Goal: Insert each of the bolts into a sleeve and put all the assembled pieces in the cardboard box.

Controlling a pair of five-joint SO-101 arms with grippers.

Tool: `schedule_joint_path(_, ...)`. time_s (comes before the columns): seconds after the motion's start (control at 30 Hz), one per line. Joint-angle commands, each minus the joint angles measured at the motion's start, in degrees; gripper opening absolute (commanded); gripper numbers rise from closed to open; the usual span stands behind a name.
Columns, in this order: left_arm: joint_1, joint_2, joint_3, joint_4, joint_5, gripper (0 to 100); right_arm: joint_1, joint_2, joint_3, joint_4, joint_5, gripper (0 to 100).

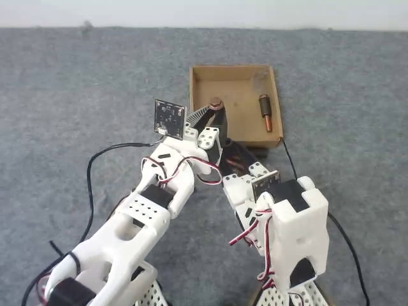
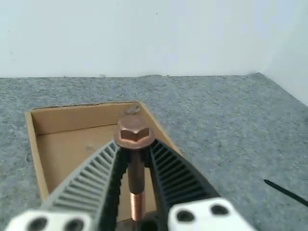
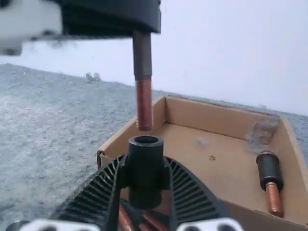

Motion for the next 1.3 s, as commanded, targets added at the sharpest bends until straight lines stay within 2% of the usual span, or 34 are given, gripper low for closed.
schedule_joint_path(0.0,1.23,-2.37,-2.15,-1.76,-0.44,1,-0.22,-4.44,0.79,-1.8,-0.62,0.6)
schedule_joint_path(0.2,1.32,-2.37,-2.07,-1.67,-0.44,1,-0.13,-4.44,1.05,-1.8,-0.62,0.6)
schedule_joint_path(0.37,1.85,-2.81,-2.42,3.34,-0.26,1,0.04,-4.79,1.05,-1.8,-0.62,0.6)
schedule_joint_path(0.8,2.81,-2.81,-0.84,3.6,-0.26,1,0.22,-4.88,1.14,-1.8,-0.09,0.6)
schedule_joint_path(0.93,2.99,-2.9,-1.27,7.74,-0.26,1,0.31,-4.44,1.14,-1.54,0.0,0.6)
schedule_joint_path(1.27,3.08,-2.9,-1.19,8.0,-0.26,1,0.4,-4.44,0.97,-1.36,0.0,0.6)
